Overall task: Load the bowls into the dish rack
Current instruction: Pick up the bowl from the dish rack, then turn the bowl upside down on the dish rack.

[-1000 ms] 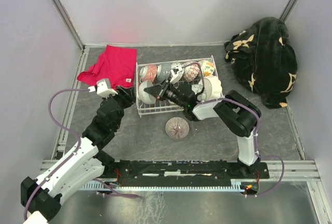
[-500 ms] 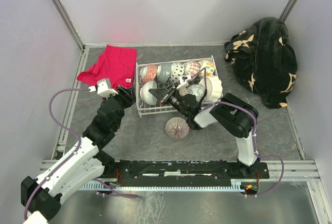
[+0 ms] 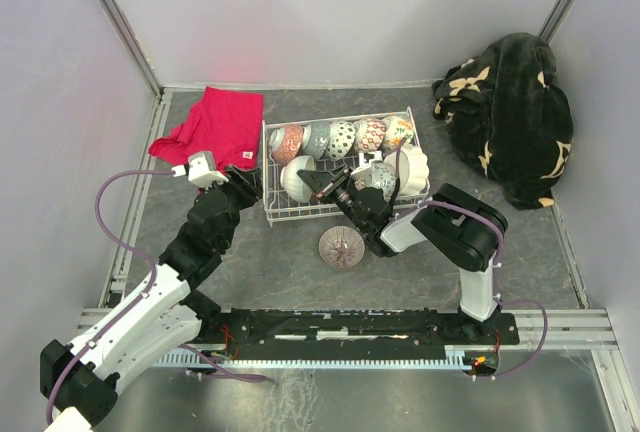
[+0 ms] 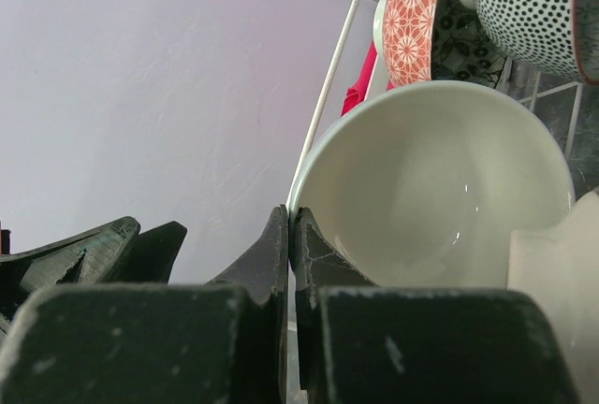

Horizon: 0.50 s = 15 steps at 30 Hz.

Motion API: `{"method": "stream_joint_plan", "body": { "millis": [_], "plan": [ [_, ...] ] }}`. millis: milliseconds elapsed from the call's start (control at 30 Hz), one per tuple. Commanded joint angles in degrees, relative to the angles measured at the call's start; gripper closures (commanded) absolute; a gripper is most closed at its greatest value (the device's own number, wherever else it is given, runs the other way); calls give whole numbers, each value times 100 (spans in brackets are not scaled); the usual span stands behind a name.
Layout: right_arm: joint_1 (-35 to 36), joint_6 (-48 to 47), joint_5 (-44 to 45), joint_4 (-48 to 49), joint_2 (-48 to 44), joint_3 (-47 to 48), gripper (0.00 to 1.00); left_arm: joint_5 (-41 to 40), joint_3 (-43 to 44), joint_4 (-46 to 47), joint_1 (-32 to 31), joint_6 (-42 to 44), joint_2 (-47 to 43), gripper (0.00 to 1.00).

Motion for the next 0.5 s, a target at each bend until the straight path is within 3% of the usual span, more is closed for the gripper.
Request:
{"method": "stream_joint_plan", "body": {
  "millis": [0, 467],
  "plan": [
    [6, 273, 359, -425, -131, -140, 98, -17, 28, 256, -8, -218, -58, 46],
    [-13, 227, -322, -802, -145, 358, 98, 3, 29, 256, -12, -218, -73, 46]
  ]
}}
